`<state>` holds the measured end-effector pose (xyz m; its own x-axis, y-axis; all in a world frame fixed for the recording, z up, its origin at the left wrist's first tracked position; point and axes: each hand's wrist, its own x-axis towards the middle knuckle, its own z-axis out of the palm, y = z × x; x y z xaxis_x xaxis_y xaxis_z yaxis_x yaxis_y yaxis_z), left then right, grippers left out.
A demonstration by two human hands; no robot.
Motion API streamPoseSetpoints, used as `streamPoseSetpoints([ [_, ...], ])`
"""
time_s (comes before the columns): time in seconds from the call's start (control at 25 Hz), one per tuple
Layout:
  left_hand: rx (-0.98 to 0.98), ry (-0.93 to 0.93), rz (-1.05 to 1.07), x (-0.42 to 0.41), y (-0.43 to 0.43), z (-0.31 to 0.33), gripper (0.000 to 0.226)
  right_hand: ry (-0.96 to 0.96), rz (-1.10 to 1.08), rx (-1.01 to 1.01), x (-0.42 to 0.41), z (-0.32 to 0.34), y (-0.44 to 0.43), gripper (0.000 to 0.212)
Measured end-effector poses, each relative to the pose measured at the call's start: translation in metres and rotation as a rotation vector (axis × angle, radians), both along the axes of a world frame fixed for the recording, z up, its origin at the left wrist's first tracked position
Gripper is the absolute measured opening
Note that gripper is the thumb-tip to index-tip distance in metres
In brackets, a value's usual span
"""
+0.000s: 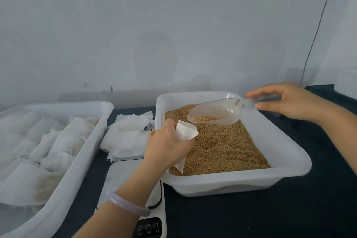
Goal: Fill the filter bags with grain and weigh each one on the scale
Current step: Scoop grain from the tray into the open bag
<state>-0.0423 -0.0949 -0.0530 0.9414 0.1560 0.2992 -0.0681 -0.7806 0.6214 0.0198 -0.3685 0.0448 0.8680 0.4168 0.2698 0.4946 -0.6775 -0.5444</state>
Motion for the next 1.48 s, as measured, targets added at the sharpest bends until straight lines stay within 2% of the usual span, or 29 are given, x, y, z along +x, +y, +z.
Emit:
streamPoseSetpoints([
  [0.2, 0.058, -0.002, -0.010, -0.002, -0.001, 0.002, 0.035, -0.257, 0.017, -0.275, -0.002, 0.019, 0.019, 0.032],
  [0.36, 0.112, 0.023, 0.009, -0.003, -0.002, 0.004, 0.037, -0.424, 0.089, -0.303, -0.008, 0.035, 0.031, 0.039],
  [0.52, 0.098, 0.027, 0.015, -0.003, -0.002, 0.004, 0.037, -0.613, 0.112, -0.376, -0.012, 0.048, 0.041, 0.036],
  [0.68, 0.069, 0.013, 0.025, -0.003, -0.002, 0.003, 0.037, -0.680, 0.085, -0.411, -0.016, 0.050, 0.044, 0.034],
  [0.84, 0.041, 0.010, 0.020, -0.004, -0.002, 0.003, 0.034, -0.609, 0.098, -0.316, -0.011, 0.044, 0.037, 0.032],
  [0.96, 0.021, -0.003, 0.006, -0.004, -0.001, 0.004, 0.027, -0.492, -0.047, -0.305, 0.002, 0.032, 0.017, 0.029],
  [1.08, -0.004, -0.011, -0.004, -0.005, -0.002, 0.004, 0.026, -0.415, -0.258, -0.660, 0.017, 0.002, -0.004, 0.028],
  [1.16, -0.015, -0.019, -0.005, -0.005, -0.002, 0.005, 0.026, -0.375, -0.229, -0.785, 0.022, -0.022, -0.009, 0.030],
  [1.28, -0.017, -0.006, 0.008, -0.006, -0.002, 0.005, 0.027, -0.322, -0.139, -0.724, 0.025, -0.049, -0.002, 0.029],
  [1.48, -0.002, -0.005, 0.002, -0.006, -0.002, 0.004, 0.027, -0.056, -0.213, -0.389, 0.025, -0.066, -0.014, 0.027],
])
